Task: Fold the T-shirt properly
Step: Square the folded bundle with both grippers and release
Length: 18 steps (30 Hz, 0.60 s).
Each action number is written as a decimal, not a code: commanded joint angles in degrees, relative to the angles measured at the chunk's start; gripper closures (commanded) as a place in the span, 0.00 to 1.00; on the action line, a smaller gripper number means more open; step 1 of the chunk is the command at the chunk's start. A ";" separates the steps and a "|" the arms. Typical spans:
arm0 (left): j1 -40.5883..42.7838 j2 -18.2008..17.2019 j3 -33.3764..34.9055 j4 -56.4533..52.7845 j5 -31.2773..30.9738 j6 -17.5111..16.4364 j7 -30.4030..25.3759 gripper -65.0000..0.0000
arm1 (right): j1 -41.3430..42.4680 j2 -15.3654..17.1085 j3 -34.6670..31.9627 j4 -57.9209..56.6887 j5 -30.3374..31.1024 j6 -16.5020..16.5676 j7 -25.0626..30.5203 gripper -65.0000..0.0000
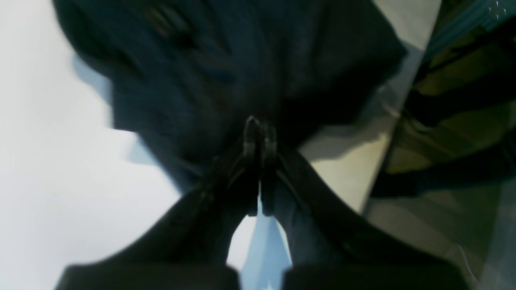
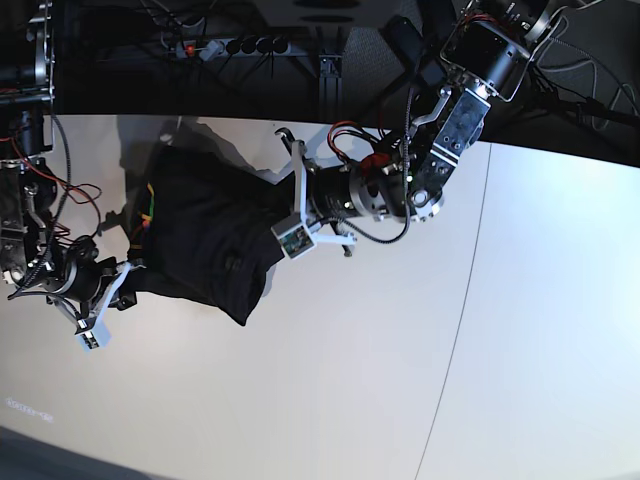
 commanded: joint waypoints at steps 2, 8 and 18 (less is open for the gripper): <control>-0.13 0.33 2.05 1.09 0.13 -2.51 -2.01 1.00 | 2.45 -0.33 0.37 -0.87 -0.22 2.73 1.22 1.00; -1.01 0.22 5.22 1.09 9.25 -2.40 -6.56 1.00 | 1.90 -1.57 0.28 -1.64 -0.22 2.75 -0.79 1.00; -7.63 0.02 5.29 -8.24 11.15 -2.27 -9.27 1.00 | -8.41 4.24 0.31 2.08 8.50 2.73 -2.71 1.00</control>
